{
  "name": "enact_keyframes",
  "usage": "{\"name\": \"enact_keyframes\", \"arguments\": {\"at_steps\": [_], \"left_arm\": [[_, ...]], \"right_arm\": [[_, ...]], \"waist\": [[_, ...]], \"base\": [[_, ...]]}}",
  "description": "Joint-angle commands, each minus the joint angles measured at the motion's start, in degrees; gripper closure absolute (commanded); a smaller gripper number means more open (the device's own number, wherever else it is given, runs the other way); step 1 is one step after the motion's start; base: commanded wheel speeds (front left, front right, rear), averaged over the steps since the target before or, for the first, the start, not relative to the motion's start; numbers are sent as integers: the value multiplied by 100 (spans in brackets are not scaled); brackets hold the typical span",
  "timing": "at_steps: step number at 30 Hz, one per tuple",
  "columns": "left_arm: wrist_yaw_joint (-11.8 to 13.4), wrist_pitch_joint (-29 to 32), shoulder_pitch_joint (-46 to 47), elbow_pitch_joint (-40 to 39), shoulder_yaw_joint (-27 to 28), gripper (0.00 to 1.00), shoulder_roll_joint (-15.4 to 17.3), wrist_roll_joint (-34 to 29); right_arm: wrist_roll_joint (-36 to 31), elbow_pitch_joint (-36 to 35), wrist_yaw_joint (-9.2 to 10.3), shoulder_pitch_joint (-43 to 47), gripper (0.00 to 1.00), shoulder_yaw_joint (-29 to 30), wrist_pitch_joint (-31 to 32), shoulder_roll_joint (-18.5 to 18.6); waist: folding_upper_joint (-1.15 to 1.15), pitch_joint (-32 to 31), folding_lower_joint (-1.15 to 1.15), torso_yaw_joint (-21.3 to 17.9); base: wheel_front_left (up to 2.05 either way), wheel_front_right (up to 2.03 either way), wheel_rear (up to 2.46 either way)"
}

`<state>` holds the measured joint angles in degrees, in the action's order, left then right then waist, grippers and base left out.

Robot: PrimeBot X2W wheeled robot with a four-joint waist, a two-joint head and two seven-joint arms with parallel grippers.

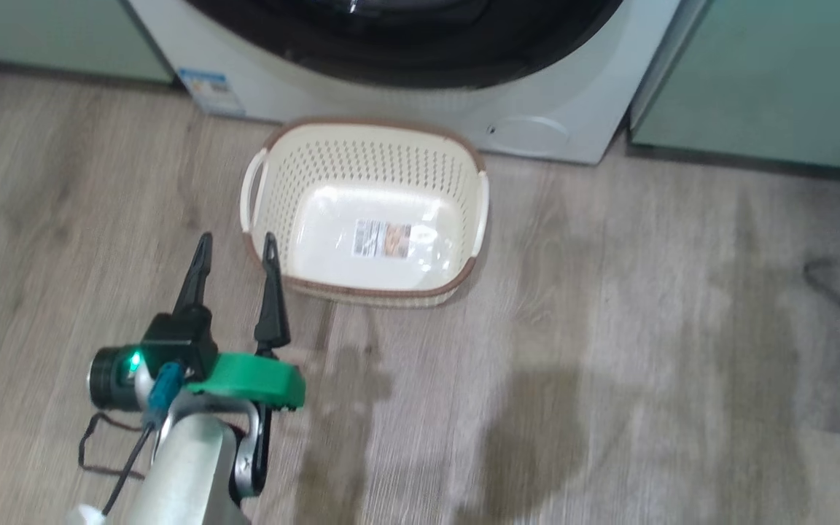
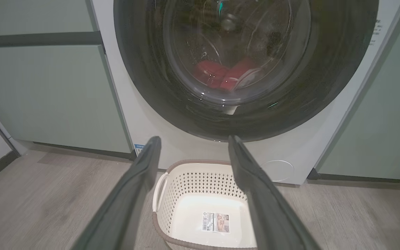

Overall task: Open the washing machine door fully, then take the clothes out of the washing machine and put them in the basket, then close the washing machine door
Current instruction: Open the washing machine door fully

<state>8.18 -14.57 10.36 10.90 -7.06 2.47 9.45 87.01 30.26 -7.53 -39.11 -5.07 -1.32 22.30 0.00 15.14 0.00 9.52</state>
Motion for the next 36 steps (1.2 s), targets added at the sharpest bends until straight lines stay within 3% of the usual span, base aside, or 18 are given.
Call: {"name": "enact_keyframes", "arguments": {"at_steps": [1, 7, 16, 36], "left_arm": [[43, -43, 243, -203, 127, 0, 42, 38], [174, -43, 448, -272, -129, 0, 42, 190], [343, -43, 665, -330, -475, 0, 41, 360], [582, -43, 842, -437, -949, 0, 41, 645]], "right_arm": [[98, -162, 4, -254, 100, -54, 162, 156], [543, -115, 4, -1240, 100, -72, 1287, 434], [498, 311, 4, -2367, 100, -365, 2429, 586], [156, 1117, 4, -3868, 100, -935, 3167, 330]], "waist": [[0, 289, 0, 169], [0, 785, 0, 332], [0, 1192, 0, 550], [0, 1656, 0, 976]], "base": [[0, 0, 0], [0, 0, 0], [0, 0, 0], [0, 0, 0]]}}
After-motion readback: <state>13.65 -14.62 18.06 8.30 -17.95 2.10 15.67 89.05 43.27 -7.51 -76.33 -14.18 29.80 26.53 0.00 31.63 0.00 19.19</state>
